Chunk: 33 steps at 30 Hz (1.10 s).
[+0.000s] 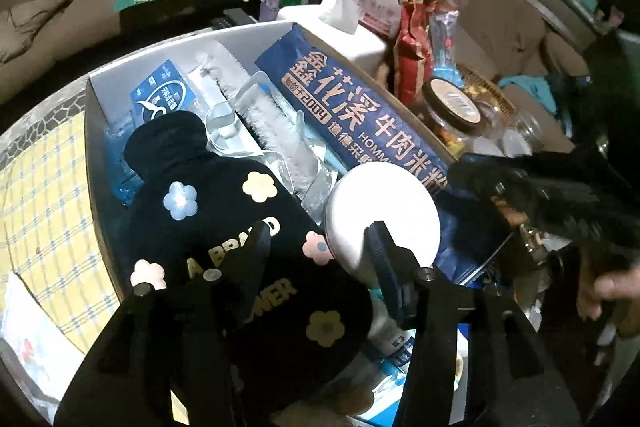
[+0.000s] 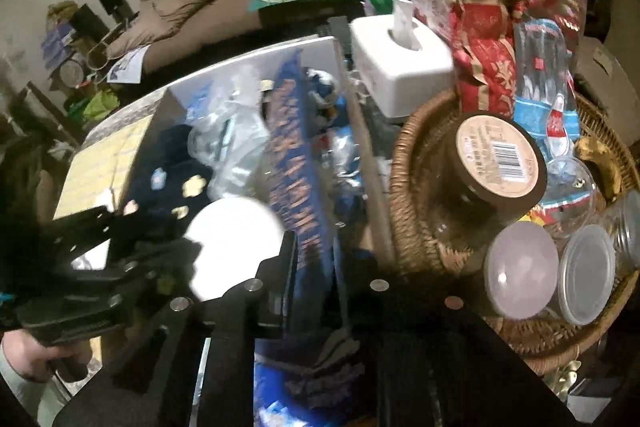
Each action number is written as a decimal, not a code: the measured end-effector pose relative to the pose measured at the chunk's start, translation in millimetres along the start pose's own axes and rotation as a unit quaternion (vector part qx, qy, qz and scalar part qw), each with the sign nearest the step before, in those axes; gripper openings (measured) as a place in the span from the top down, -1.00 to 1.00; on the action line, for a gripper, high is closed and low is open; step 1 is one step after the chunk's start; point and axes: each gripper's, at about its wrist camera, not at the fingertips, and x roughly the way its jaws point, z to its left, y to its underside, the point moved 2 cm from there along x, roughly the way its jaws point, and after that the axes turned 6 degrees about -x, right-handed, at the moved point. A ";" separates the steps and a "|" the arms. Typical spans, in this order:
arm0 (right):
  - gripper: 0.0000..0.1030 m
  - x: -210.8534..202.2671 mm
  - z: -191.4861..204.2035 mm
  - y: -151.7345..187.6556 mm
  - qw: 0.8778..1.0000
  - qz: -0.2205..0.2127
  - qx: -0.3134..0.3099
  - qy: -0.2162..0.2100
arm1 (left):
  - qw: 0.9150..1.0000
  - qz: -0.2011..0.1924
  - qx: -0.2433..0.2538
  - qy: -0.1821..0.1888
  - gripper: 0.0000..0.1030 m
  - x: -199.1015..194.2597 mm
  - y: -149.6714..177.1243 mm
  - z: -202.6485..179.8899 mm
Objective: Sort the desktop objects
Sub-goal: 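Lower the white round container into the box and open the right gripper, then withdraw both grippers from the box, then move the right gripper over the dark blue bottle beside the tote bag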
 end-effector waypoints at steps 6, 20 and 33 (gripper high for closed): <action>0.31 -15.5 40.1 10.2 0.999 -0.008 -0.041 0.023 | 1.000 -0.011 -0.005 0.001 0.04 -36.5 6.3 -1.0; -0.01 -53.3 100.0 44.4 0.995 -0.035 -0.070 0.053 | 0.998 -0.022 -0.055 -0.020 -0.40 -116.7 75.0 29.9; -0.91 -74.8 150.0 81.2 0.996 -0.041 -0.068 0.043 | 0.994 -0.046 -0.093 -0.036 -1.00 -179.5 129.6 59.1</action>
